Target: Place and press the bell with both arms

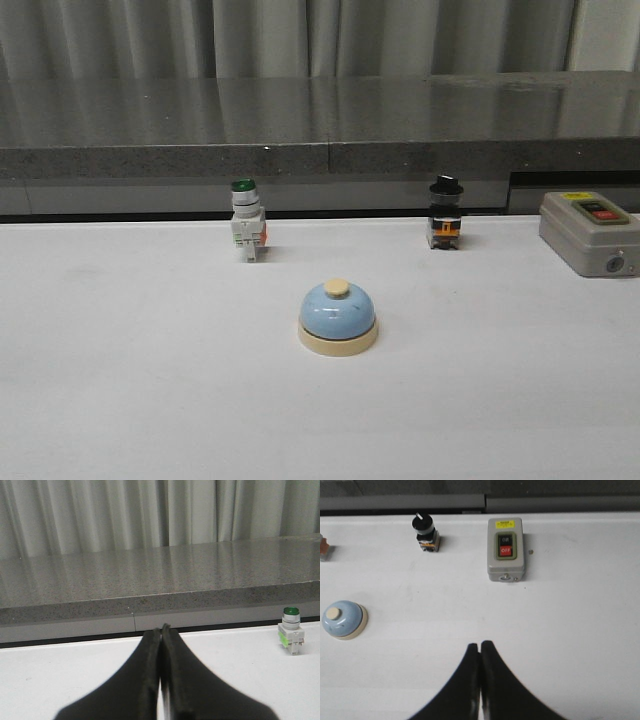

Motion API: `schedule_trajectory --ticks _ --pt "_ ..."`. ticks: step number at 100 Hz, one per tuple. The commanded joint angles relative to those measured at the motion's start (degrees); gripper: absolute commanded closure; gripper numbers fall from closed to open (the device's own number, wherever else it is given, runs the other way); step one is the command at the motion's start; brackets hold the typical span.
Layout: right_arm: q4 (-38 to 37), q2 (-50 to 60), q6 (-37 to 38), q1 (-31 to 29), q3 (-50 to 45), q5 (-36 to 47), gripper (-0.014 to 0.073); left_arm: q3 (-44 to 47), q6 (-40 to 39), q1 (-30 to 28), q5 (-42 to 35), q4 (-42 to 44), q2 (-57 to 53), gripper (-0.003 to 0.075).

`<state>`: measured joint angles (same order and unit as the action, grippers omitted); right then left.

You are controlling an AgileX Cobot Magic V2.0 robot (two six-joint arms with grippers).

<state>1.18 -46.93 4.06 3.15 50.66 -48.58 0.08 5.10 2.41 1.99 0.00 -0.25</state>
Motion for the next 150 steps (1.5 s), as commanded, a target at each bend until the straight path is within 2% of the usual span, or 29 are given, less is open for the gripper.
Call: schedule_trajectory --ticks 1,31,49,77,105,130,150 --pt "0.39 -4.69 -0.15 -0.43 3.15 2.20 0.0654 2.35 -0.56 -0.17 -4.86 0.00 -1.70 0.0740" --pt "3.20 -15.89 -0.52 0.76 3.15 3.51 0.0654 2.35 -0.56 -0.17 -4.86 0.00 -1.70 0.0740" --pt "3.33 -22.69 -0.99 7.46 5.23 4.85 0.0654 2.35 -0.56 -0.17 -4.86 0.00 -1.70 0.0740" --pt "3.33 -37.01 -0.99 20.31 15.33 6.58 0.0654 2.35 -0.56 -0.17 -4.86 0.00 -1.70 0.0740" --pt "3.33 -50.61 -0.99 28.62 25.16 5.94 0.0654 2.35 -0.56 -0.17 -4.86 0.00 -1.70 0.0740" --pt "3.33 -57.64 -0.99 32.18 31.03 5.27 0.0654 2.35 -0.56 -0.17 -4.86 0.00 -1.70 0.0740" --pt "3.14 -60.14 -0.99 32.25 32.73 5.09 0.0654 2.35 -0.56 -0.17 -4.86 0.00 -1.70 0.0740"
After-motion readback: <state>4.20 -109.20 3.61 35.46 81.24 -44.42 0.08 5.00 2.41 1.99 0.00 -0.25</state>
